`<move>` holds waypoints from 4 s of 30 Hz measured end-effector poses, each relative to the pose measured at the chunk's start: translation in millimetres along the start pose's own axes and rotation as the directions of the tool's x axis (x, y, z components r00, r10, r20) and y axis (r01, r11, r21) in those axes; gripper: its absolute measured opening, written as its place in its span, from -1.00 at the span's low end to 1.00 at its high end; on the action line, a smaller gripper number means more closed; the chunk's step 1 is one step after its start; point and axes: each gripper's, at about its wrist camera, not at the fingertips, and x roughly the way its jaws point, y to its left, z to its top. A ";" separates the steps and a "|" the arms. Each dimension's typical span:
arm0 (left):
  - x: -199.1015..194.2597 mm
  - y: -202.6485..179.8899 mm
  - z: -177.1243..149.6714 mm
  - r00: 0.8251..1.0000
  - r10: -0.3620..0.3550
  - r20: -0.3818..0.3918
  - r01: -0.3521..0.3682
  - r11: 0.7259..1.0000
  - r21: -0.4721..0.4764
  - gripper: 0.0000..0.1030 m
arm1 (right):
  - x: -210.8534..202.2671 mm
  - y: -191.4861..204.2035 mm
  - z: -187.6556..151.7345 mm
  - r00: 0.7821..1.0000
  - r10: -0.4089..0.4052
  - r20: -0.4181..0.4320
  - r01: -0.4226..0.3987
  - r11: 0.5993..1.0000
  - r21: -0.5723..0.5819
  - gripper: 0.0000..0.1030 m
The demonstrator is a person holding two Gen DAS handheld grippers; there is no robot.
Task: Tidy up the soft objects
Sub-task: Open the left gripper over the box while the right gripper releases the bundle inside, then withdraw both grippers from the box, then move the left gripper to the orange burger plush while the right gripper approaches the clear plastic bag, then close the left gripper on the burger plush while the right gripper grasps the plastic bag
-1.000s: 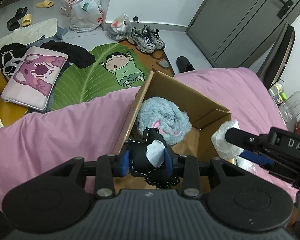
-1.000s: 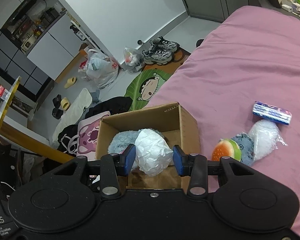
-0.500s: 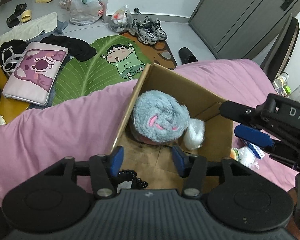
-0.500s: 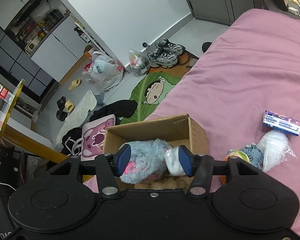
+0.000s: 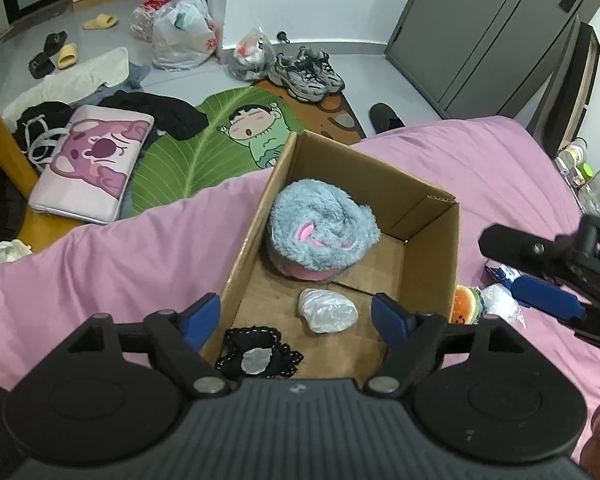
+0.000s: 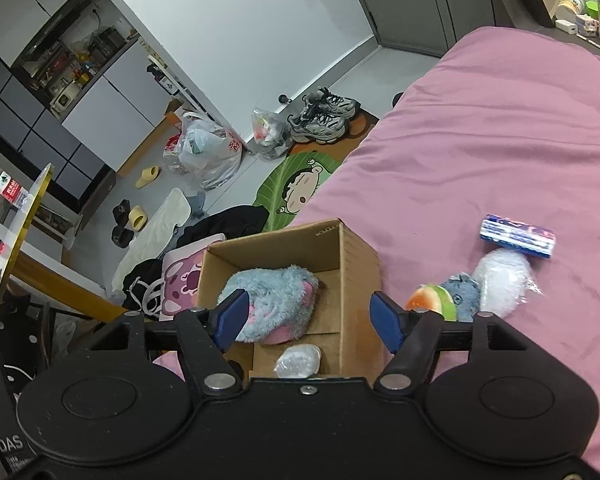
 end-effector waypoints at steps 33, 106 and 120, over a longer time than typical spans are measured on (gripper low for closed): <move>-54.0 -43.2 -19.5 0.994 0.020 0.111 -0.031 0.994 0.101 0.84 | -63.2 -58.3 -10.9 0.999 -0.008 0.053 0.007 1.000 0.005 1.00; 100.4 -193.9 -52.7 0.993 0.115 0.020 -0.116 0.960 0.255 -0.13 | 23.1 -228.1 -3.2 0.975 0.222 -0.029 -0.197 0.913 0.358 0.74; 75.2 -173.9 -55.5 0.997 0.070 0.027 -0.073 0.984 0.165 -0.57 | 41.5 -204.7 -0.2 0.985 0.145 -0.094 -0.116 0.957 0.268 -0.12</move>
